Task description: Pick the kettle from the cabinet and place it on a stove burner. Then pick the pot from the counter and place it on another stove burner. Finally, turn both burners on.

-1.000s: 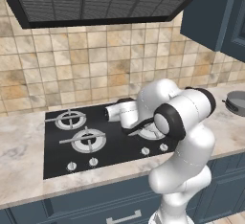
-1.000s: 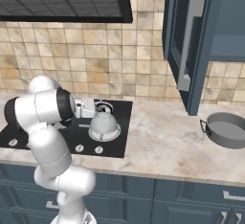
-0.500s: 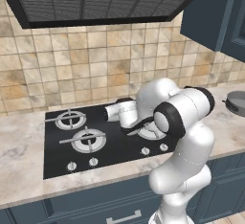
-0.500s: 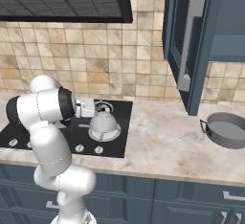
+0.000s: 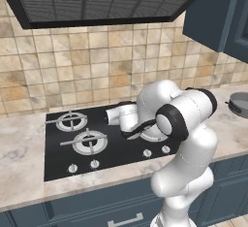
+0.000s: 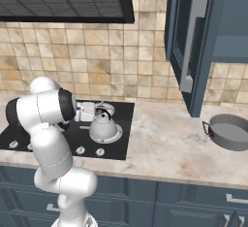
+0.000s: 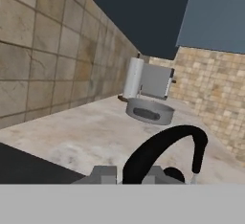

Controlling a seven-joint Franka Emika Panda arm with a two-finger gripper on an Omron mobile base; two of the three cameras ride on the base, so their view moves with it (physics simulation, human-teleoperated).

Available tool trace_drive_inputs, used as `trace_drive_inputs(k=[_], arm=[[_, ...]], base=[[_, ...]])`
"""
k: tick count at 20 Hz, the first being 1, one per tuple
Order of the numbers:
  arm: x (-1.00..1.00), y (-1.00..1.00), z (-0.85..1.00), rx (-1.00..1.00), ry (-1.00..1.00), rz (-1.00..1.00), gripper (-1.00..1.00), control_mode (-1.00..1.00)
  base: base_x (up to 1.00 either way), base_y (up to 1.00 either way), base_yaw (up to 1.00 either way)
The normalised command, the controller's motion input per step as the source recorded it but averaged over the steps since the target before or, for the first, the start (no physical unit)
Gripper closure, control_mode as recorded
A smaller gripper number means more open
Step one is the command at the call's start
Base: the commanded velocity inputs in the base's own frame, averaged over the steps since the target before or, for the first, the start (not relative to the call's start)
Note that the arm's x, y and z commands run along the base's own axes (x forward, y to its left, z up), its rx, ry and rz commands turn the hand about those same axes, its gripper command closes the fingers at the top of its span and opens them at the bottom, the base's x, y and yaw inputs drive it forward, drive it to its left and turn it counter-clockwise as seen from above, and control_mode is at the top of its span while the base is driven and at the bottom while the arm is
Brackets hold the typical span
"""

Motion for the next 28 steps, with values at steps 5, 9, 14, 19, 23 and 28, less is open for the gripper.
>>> trace_drive_inputs(k=[5,9,14,19,23,28], arm=[[-0.05,-0.23,-0.35,0.0,-0.03,0.0,1.0,-1.0],[-0.01,-0.29,-0.39,0.0,-0.07,0.0,1.0,-1.0],[-0.04,-0.35,-0.42,0.0,-0.12,0.0,1.0,-1.0],[-0.01,-0.39,-0.54,-0.03,-0.09,0.0,-1.0,-1.0],[-0.28,-0.1,-0.21,0.0,-0.12,0.0,-1.0,-1.0],[-0.26,0.0,-0.14,0.0,-0.09,0.0,-1.0,-1.0]], base=[[0.0,0.0,0.0],[0.0,0.0,0.0],[0.0,0.0,0.0],[0.0,0.0,0.0],[0.0,0.0,0.0],[0.0,0.0,0.0]])
